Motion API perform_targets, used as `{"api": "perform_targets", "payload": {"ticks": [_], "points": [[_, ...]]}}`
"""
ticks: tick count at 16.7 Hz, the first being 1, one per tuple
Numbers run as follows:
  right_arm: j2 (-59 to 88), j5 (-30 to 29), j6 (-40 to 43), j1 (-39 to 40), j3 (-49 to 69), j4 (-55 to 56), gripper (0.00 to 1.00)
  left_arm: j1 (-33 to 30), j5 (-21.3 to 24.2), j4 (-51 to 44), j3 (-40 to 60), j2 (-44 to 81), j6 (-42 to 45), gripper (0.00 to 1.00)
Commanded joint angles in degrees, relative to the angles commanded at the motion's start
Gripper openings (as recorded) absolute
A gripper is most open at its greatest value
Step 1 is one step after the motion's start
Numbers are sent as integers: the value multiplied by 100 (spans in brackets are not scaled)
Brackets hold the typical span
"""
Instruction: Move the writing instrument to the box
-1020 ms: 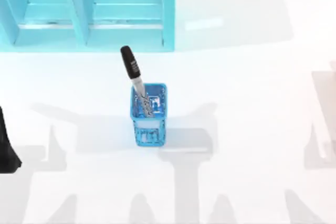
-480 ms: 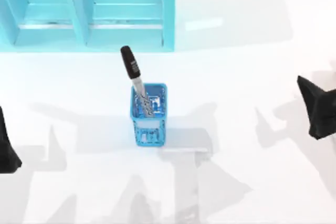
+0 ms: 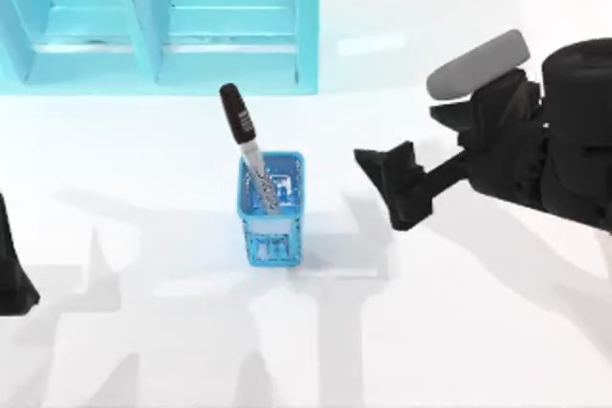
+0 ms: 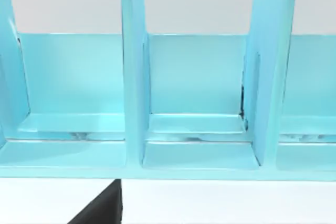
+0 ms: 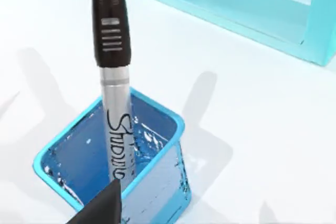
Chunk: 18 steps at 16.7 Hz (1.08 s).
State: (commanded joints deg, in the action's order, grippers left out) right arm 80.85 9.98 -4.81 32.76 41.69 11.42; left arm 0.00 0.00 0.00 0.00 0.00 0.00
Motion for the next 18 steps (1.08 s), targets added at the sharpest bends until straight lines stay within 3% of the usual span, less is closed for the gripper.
{"api": "perform_targets", "payload": {"ticks": [6, 18], "points": [[1525, 197, -82, 638, 806, 227, 100, 0, 0, 0, 0, 0, 0, 100], [2323, 131, -141, 778, 1393, 443, 100, 0, 0, 0, 0, 0, 0, 100]]}}
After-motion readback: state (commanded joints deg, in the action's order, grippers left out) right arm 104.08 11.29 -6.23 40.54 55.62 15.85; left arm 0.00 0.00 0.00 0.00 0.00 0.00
